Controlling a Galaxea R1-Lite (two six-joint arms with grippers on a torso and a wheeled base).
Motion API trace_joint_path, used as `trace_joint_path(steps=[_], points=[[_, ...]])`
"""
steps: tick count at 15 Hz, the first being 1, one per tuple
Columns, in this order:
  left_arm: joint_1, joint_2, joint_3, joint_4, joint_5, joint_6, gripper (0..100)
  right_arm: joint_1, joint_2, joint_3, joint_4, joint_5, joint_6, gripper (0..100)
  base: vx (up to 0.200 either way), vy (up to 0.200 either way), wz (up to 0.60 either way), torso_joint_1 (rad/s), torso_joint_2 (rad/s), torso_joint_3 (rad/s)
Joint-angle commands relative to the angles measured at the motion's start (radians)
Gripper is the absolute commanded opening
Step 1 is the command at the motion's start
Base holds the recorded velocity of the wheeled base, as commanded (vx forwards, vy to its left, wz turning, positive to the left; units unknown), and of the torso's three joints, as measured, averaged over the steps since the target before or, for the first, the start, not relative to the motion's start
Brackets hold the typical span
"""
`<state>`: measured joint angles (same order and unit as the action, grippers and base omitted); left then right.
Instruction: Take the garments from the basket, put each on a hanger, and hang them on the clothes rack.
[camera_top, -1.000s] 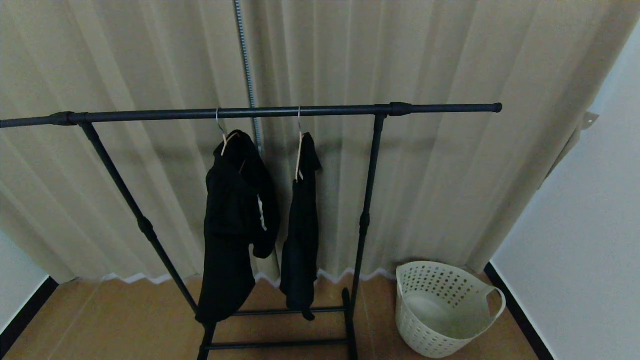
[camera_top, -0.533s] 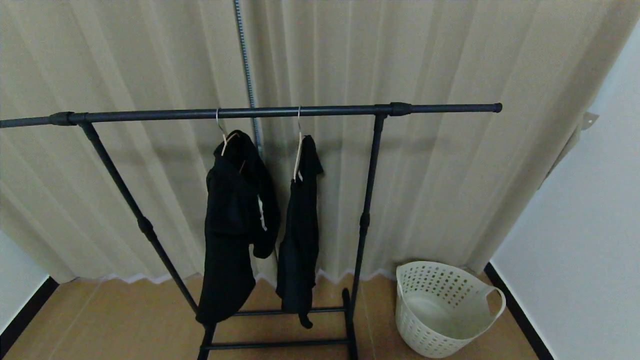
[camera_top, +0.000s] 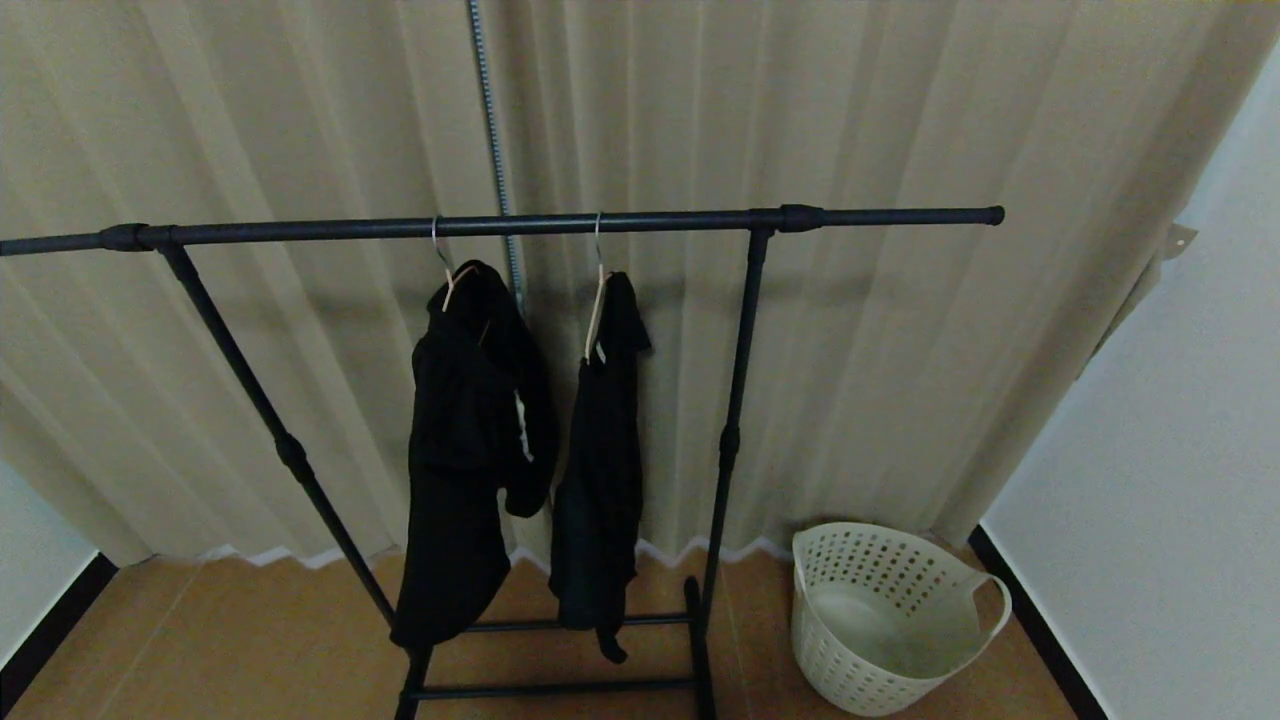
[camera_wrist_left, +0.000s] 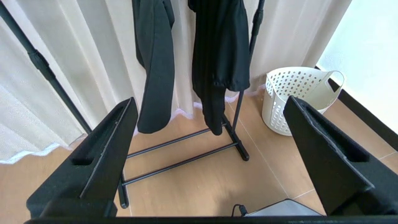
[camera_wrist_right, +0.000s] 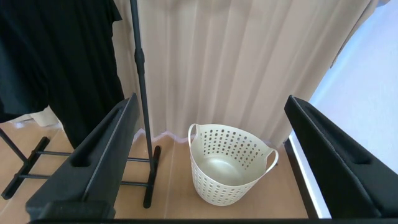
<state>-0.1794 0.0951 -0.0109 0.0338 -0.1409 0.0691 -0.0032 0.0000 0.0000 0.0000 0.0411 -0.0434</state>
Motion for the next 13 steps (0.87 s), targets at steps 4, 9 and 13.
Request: trace_joint_path(steps=[4,9,13], points=[[0.0,0.002,0.0,0.0,0.0,0.0,100,0.0,0.002,0.0,0.0,0.0,-0.003,100,0.0,0.0,0.0,0.0,0.0,0.0],[0.0,0.002,0.0,0.0,0.0,0.0,100,0.0,0.002,0.0,0.0,0.0,-0.001,100,0.0,0.0,0.0,0.0,0.0,0.0],[0.0,0.002,0.0,0.0,0.0,0.0,100,0.0,0.003,0.0,0.0,0.0,-0.001,100,0.0,0.0,0.0,0.0,0.0,0.0]])
